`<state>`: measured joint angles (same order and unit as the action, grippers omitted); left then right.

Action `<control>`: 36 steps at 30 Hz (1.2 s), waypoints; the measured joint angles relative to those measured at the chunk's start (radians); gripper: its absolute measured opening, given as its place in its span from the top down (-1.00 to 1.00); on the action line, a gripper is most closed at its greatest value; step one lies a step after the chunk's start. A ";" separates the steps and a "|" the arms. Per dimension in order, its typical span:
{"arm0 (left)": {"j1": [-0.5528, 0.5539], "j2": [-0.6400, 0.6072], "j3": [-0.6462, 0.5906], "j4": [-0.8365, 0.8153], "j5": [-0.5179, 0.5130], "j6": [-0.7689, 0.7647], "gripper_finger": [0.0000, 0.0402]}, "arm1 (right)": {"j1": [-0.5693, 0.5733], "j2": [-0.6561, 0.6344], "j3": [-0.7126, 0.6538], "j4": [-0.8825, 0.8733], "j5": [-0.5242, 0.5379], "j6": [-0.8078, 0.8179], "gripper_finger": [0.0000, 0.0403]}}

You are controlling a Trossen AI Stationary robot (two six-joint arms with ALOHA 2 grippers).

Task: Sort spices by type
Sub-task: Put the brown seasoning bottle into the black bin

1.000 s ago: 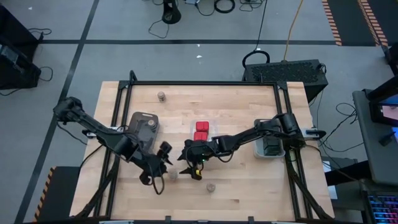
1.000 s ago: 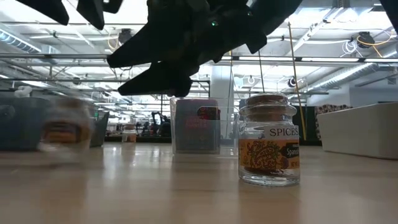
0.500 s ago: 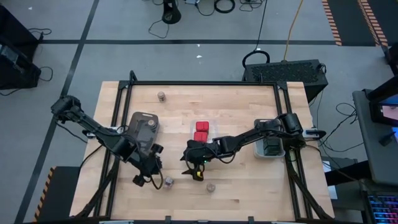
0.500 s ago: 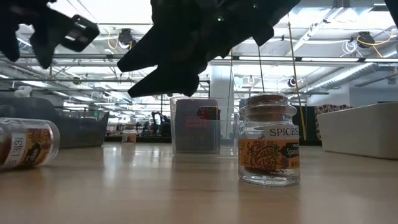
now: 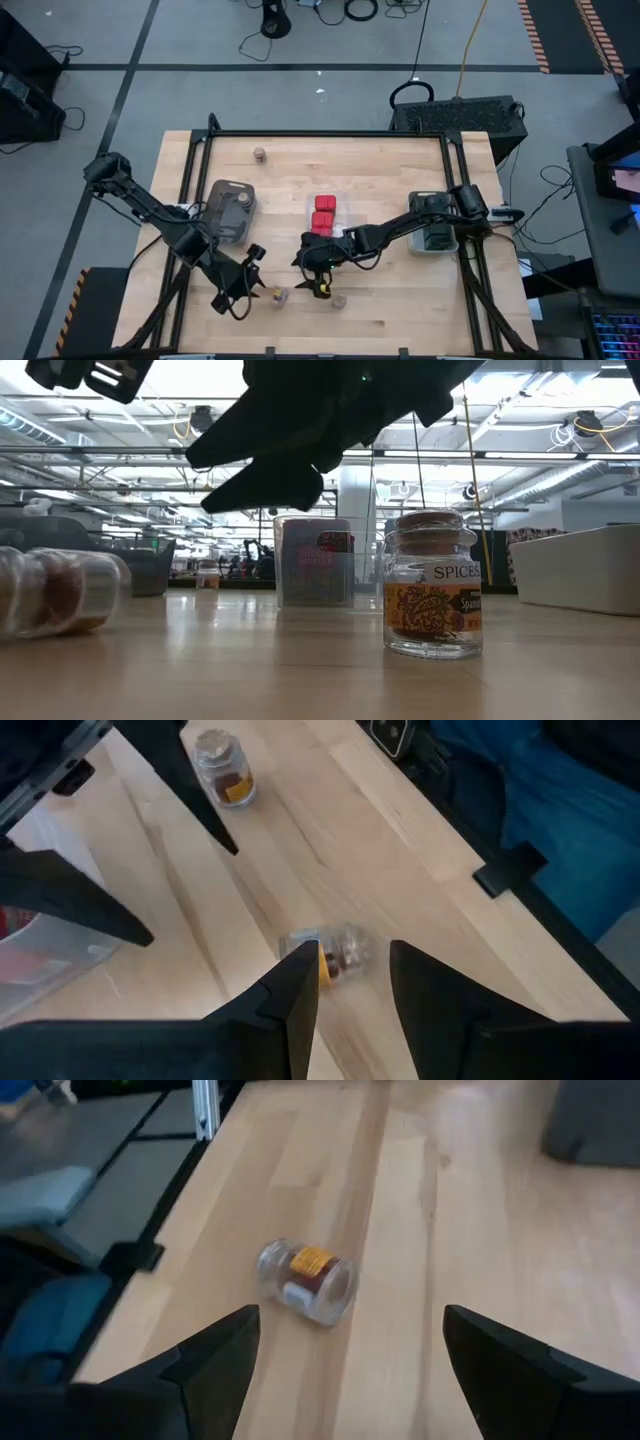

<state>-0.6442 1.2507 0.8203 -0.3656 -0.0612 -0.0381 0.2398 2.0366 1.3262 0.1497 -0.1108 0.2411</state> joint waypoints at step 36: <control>0.001 0.000 0.002 -0.006 -0.026 0.027 0.36 | 0.061 0.195 0.058 0.198 -0.127 -0.614 -0.44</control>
<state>-0.6429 1.2507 0.8223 -0.3718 -0.0876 -0.0109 0.3004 2.2317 1.3844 0.3480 -0.2378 -0.3726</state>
